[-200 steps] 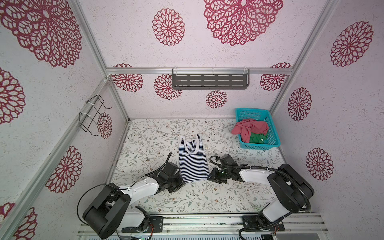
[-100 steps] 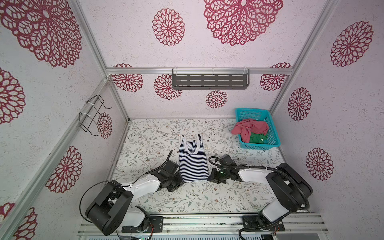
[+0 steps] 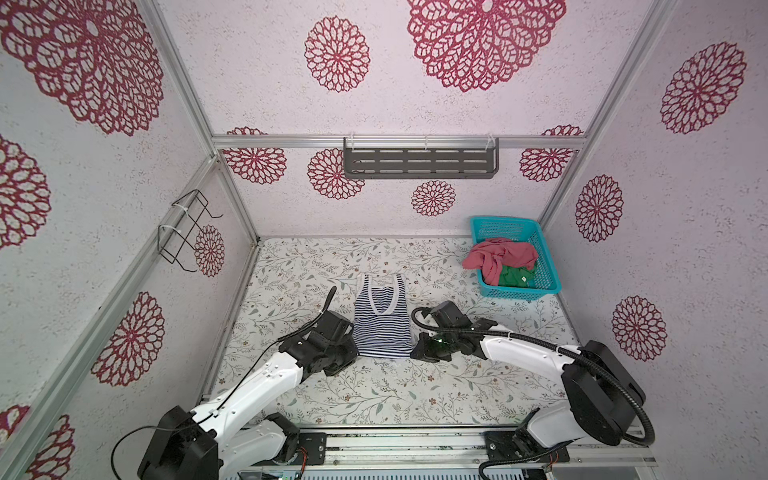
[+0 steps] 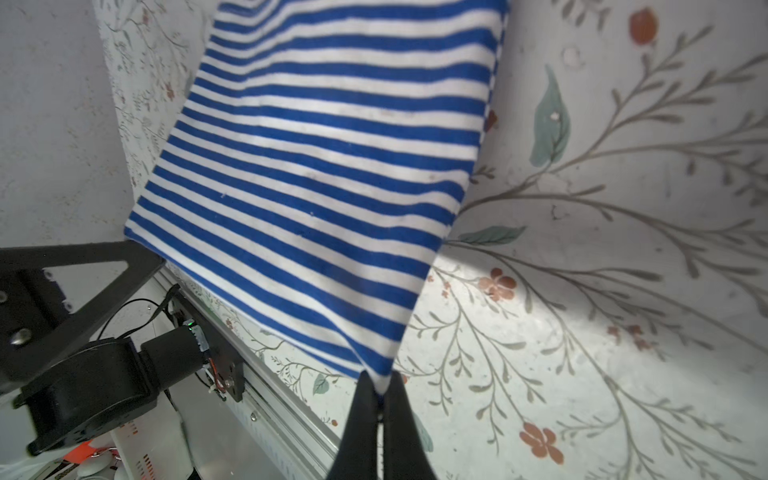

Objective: Fold and stack the tank tops
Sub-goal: 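Lift the near edge with both grippers and fold it toward the straps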

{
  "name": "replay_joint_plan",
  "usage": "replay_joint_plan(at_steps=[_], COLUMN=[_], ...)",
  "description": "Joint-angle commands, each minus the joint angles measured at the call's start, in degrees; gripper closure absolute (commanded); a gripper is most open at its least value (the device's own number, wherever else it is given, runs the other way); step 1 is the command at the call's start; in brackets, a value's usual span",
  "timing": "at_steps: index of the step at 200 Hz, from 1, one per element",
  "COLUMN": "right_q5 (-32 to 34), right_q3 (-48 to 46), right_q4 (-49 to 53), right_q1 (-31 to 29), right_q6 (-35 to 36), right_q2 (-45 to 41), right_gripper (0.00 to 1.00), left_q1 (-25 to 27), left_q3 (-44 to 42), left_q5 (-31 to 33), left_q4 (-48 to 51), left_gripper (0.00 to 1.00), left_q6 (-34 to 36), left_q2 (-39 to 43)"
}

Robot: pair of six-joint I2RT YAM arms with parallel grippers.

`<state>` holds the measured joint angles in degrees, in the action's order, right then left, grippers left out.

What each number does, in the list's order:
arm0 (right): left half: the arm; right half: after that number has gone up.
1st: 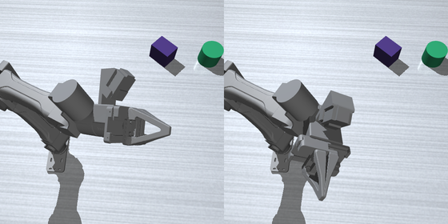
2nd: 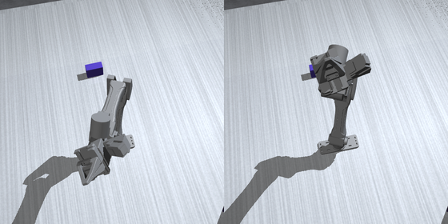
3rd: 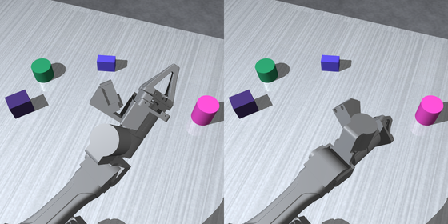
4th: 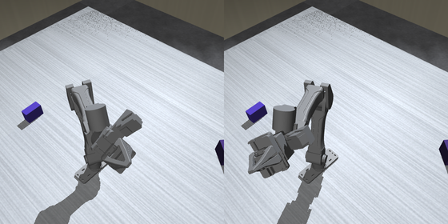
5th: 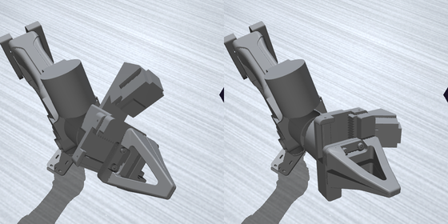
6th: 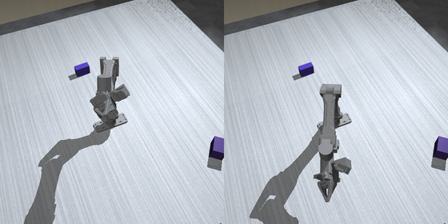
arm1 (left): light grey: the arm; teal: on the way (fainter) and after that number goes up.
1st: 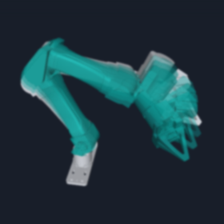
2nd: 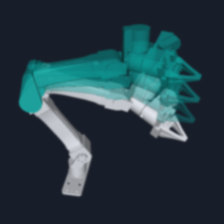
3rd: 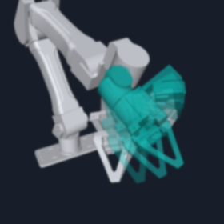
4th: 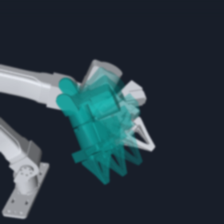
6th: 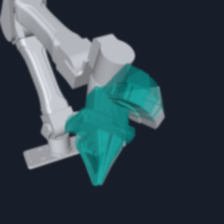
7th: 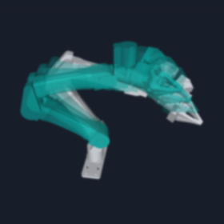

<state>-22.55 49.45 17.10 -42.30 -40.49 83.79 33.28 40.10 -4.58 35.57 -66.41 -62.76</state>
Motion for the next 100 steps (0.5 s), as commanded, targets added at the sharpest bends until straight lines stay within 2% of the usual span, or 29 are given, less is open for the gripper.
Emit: replay_joint_plan(at_steps=[1,49,100], right_q5=[6.01,9.64,11.73], right_q3=[4.75,15.38,26.9], right_q4=[10.85,15.91,17.88], right_q1=[0.14,0.7,4.07], right_q6=[5.6,12.39,19.07], right_q2=[-2.31,1.66,10.25], right_gripper=[1.0,1.0,1.0], left_q1=[-0.29,-4.06,-11.77], left_q3=[3.19,11.03,14.78], left_q5=[6.86,9.1,7.72], left_q4=[7.76,7.74,0.12], left_gripper=[1.0,1.0,1.0], left_q6=[2.28,10.68,18.04], left_q2=[1.41,-2.54,-6.86])
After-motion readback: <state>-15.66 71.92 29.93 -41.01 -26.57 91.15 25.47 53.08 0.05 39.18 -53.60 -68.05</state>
